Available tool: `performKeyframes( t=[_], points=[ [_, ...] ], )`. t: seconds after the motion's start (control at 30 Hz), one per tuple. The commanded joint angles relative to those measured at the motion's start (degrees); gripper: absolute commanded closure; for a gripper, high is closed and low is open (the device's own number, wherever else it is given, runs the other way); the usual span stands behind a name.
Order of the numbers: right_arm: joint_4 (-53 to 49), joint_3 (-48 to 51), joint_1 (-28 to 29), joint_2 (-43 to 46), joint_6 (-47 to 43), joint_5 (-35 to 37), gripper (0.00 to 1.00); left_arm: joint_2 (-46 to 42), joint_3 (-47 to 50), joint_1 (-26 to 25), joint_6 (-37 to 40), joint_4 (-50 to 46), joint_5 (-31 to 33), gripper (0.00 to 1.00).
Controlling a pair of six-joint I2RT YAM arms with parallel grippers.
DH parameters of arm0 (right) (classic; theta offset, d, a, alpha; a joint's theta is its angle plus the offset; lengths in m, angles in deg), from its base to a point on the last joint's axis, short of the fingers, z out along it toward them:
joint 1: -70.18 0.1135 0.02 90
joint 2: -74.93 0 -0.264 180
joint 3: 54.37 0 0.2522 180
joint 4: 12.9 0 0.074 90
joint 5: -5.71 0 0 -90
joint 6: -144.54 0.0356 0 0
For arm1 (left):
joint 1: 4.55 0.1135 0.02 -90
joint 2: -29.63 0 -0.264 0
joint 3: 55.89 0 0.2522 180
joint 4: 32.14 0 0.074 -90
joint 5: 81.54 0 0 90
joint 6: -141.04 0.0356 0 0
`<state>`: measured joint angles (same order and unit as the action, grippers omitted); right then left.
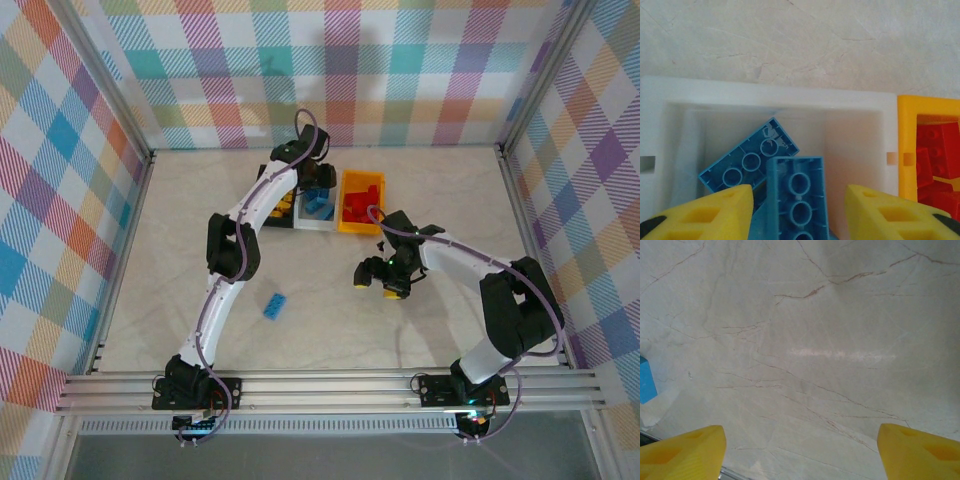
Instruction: Sort the legos into containers by color
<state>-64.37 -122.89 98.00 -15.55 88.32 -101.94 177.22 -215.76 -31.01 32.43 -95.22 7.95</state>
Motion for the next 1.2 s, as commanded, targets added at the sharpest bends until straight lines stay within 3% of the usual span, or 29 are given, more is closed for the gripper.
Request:
performKeyframes(
  t=[0.0, 0.3, 0.4, 0.63, 0.93, 1.17],
  points=[
    [-0.98, -0.84, -0.13, 0.36, -0.22, -0.89, 0.20, -1.82, -1.77, 0.33, 0.07, -0.60, 0.60, 0.44],
    [0.82, 0.93, 0.04, 3.92, 2.47, -1.29, 0.18, -9.66, -1.08, -0.43, 0.13, -3.75, 0.03, 0.36],
    [1.27, 1.49, 1.13, 5.44, 3.04, -0.57, 0.18, -15.45, 3.65, -1.00, 0.99, -4.67, 0.47, 0.33],
    [2.29, 0.08, 8.81, 5.40, 3.85, 1.27, 0.18, -38.64, 33.42, -1.26, -0.02, 2.81, 2.18, 0.29],
    [2.03, -11.33, 20.80, -5.54, 0.69, 1.06, 0.17, -68.81, 66.27, 0.22, -3.44, -1.58, 7.11, 0.22],
    [-4.79, -28.25, 27.71, -20.18, 1.90, 3.39, 0.17, -89.67, 79.41, 1.97, -8.83, -9.06, 14.94, 0.18]
  ],
)
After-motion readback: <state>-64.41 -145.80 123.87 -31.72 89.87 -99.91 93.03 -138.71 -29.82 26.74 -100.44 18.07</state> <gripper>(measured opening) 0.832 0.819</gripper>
